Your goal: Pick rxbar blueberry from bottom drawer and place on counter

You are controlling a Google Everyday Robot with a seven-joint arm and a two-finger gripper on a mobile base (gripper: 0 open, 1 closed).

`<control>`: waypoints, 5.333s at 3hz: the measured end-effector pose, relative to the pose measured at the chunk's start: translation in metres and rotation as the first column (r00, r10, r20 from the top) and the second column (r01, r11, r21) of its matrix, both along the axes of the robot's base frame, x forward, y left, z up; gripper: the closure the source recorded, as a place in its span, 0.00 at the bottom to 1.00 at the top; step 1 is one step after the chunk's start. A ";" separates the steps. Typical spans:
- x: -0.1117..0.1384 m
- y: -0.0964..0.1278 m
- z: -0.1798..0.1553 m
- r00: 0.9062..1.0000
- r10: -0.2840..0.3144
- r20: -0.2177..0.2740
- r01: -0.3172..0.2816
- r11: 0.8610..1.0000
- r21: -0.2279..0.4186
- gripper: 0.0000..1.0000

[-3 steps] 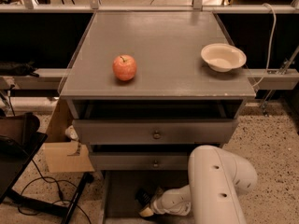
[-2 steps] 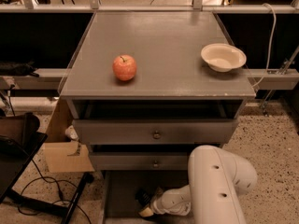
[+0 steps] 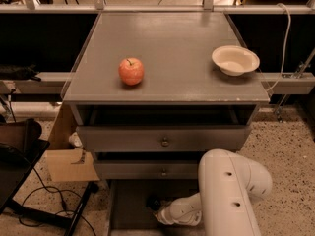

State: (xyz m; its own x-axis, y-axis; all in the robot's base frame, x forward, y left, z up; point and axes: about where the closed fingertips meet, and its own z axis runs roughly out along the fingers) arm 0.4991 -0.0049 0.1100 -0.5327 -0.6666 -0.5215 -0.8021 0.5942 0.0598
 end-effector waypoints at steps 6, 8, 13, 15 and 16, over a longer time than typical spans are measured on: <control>-0.083 -0.059 0.259 0.942 0.328 0.072 -0.336 0.931 0.141 1.00; -0.080 -0.043 0.394 0.941 0.337 0.016 -0.337 0.941 0.024 1.00; -0.038 0.037 0.651 0.904 0.416 0.102 -0.387 0.895 -0.221 1.00; -0.004 0.061 0.798 0.914 0.364 0.176 -0.286 0.889 -0.357 1.00; 0.019 0.044 0.857 0.909 0.315 0.273 -0.197 0.902 -0.384 1.00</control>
Offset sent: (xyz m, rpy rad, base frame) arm -0.0056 0.0062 0.0046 0.0254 0.0151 0.0507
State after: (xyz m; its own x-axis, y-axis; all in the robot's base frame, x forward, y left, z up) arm 0.5182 0.0395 0.9672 -0.1608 -0.9230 -0.3497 -0.8682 0.3008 -0.3946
